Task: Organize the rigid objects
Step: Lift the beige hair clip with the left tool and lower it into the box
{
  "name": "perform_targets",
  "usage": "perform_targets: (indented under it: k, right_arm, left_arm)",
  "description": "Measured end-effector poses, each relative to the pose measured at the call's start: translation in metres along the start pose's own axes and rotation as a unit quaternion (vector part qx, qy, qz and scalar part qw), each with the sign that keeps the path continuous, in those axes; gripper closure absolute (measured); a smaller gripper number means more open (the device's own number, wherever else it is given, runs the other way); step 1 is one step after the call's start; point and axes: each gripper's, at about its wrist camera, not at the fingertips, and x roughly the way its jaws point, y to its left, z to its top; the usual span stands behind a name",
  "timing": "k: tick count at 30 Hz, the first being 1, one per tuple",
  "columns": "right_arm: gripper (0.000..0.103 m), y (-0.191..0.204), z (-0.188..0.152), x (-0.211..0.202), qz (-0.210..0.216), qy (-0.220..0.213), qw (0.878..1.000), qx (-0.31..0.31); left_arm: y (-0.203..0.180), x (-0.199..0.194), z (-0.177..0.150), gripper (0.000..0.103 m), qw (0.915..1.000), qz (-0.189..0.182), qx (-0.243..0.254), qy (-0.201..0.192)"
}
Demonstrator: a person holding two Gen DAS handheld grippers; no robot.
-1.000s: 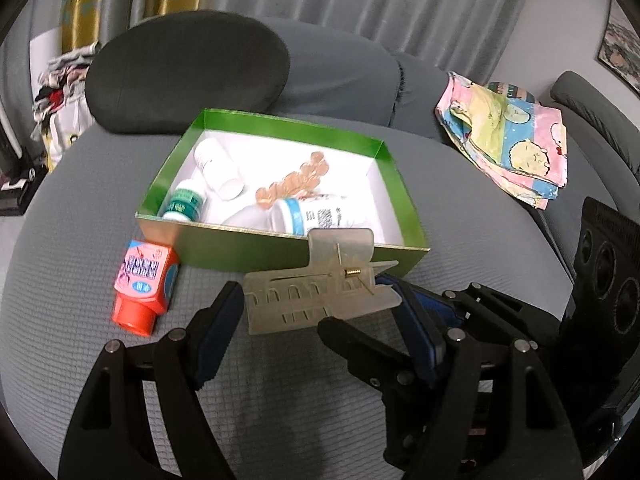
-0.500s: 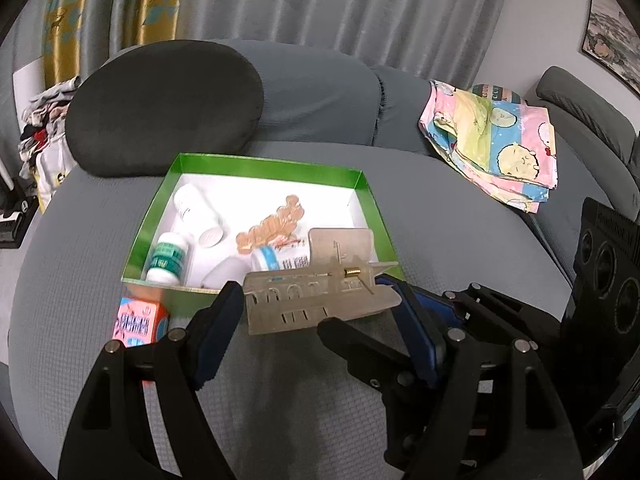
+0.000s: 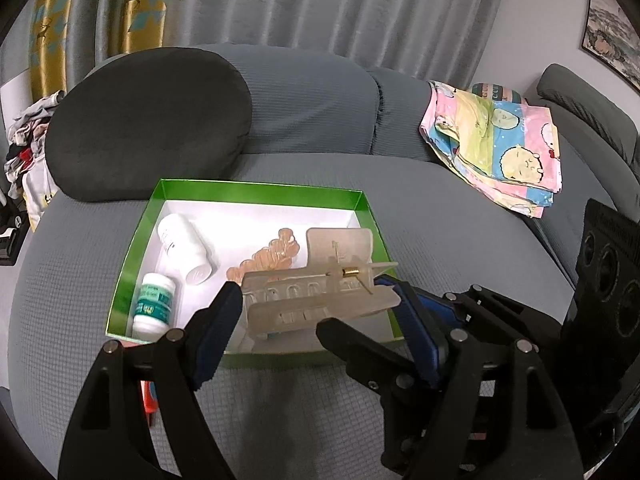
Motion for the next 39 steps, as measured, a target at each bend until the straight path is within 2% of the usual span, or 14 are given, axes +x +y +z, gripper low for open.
perform_targets:
  k: [11, 27, 39]
  right_arm:
    - [0.057, -0.015, 0.005, 0.019, -0.003, 0.003, 1.000, 0.009]
    - [0.057, -0.037, 0.003, 0.057, -0.008, 0.031, 0.999, 0.025]
    - [0.056, -0.042, 0.003, 0.074, -0.011, 0.043, 0.999, 0.031]
  left_arm:
    - [0.006, 0.025, 0.012, 0.025, 0.9999, -0.004, -0.002, 0.011]
    - [0.020, 0.067, 0.016, 0.025, 0.9989, -0.012, -0.011, 0.044]
    - [0.025, 0.083, 0.018, 0.025, 0.9983, -0.013, -0.014, 0.056]
